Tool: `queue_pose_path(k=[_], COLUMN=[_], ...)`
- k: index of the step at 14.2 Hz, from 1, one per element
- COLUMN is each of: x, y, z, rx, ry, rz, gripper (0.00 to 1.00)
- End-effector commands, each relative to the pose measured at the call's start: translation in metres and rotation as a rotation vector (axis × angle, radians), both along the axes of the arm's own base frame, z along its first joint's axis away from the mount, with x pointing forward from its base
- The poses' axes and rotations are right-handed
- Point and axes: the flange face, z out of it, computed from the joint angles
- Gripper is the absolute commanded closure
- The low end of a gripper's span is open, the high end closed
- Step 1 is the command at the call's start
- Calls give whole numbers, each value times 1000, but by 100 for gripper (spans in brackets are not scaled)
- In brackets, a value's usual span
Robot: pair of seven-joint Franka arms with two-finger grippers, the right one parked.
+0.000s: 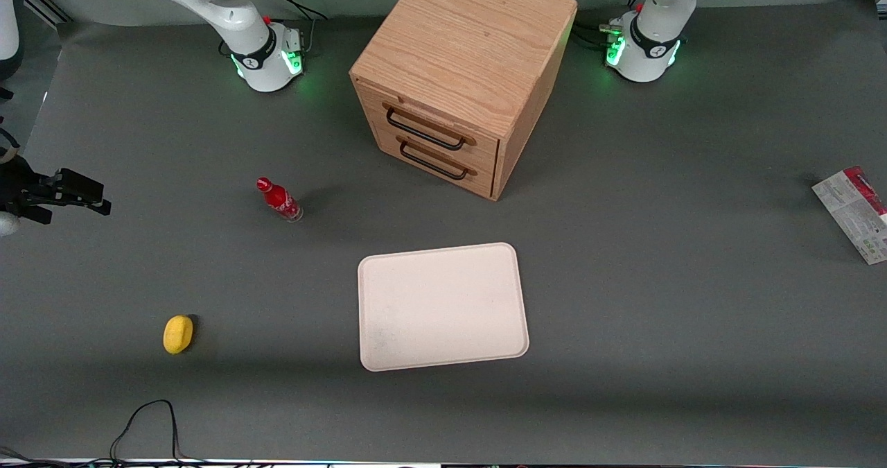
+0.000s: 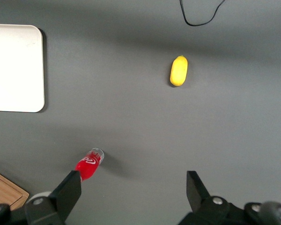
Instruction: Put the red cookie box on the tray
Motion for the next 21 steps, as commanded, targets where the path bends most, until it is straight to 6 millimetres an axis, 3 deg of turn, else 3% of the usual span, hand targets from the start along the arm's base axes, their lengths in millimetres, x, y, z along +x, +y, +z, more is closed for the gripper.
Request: queue_pose_path(k=[1,4,6,12,17,21], x=[3,7,-6,-17,3,8], y=[0,8,26,62,64,66], z=[-24,-92,-141,-247,-291,-306], rx=[-13,4,7,-24,-42,-57], ry=[39,62,40,32,4,6], rz=[41,138,159,230,238,240], gripper=[2,1,1,1,2,2])
